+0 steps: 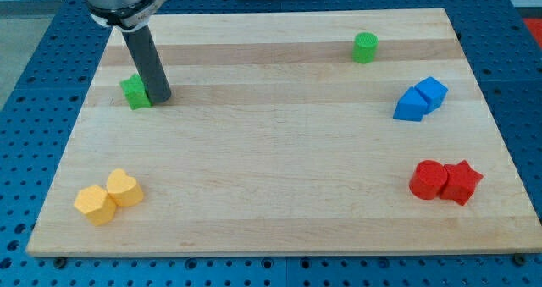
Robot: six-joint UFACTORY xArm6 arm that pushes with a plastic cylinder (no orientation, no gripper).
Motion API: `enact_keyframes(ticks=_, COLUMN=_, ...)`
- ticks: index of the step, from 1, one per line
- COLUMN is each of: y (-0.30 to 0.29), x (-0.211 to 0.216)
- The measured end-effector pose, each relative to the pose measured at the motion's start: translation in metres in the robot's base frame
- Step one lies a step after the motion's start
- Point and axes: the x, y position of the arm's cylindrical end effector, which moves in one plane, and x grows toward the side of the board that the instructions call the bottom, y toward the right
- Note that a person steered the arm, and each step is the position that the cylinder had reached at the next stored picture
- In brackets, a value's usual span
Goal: Move the green circle right to the green star
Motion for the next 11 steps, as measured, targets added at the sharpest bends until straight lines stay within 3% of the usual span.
enact_keyframes(ticks=1, y=0.005, x=0.0)
enact_keyframes(ticks=3, y=0.156, x=-0.001)
enact_keyframes(ticks=5, y=0.262, x=-0.001)
enact_keyframes(ticks=7, y=0.29, x=-0.001)
enact_keyframes(ticks=8, y=0.352, x=-0.011)
enact_keyframes(ticks=9, y=0.353, x=-0.015)
enact_keyframes(ticks=11, y=0.361, x=-0.067)
